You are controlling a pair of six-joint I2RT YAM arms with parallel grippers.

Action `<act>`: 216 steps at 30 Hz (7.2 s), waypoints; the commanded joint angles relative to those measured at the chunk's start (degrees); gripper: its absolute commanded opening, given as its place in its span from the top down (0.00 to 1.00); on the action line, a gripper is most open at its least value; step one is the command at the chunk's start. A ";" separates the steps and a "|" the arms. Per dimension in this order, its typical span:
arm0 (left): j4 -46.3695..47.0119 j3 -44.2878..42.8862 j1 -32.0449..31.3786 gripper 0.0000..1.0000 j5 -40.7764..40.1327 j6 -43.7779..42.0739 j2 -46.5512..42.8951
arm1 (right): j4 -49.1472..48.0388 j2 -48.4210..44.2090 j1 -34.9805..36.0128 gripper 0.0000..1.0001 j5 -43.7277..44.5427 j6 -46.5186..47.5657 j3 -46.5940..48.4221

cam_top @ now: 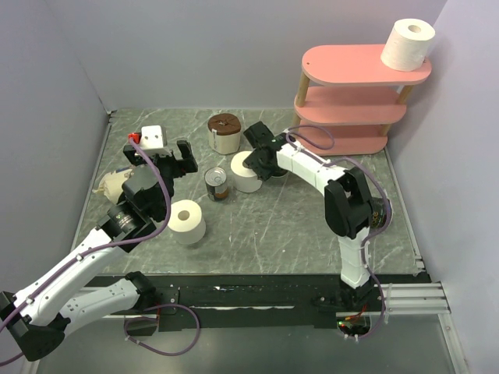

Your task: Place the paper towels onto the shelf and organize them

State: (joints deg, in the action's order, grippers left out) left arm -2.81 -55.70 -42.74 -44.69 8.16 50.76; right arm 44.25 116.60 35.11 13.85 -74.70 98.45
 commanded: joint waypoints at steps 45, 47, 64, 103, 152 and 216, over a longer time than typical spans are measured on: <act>2.37 -0.02 -0.32 0.04 -0.66 -1.22 -0.23 | -5.75 -17.46 -34.76 0.58 1.10 33.65 38.04; 2.37 -0.02 -0.24 0.04 -0.67 -1.31 -0.05 | -6.10 -16.23 -35.28 0.58 0.39 33.48 39.00; 2.37 0.07 -0.24 0.04 -0.40 -1.83 0.39 | -6.89 -11.92 -39.33 0.55 -2.24 30.66 40.59; 2.37 0.07 -0.24 0.04 -0.31 -2.01 -0.14 | -8.65 -9.46 -41.88 0.37 -4.53 29.17 43.93; -21.89 10.96 0.64 0.04 15.69 12.58 -33.69 | -22.72 -20.90 12.42 0.28 -16.13 21.87 -14.18; -21.62 13.78 0.73 0.04 14.28 13.11 -42.68 | -9.09 2.85 25.18 0.53 -8.40 29.96 5.61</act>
State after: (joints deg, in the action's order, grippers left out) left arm -25.89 -41.47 -42.28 -29.80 21.69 8.45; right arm 34.92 120.88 59.92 4.29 -45.36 103.57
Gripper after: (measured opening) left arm 0.964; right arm 0.516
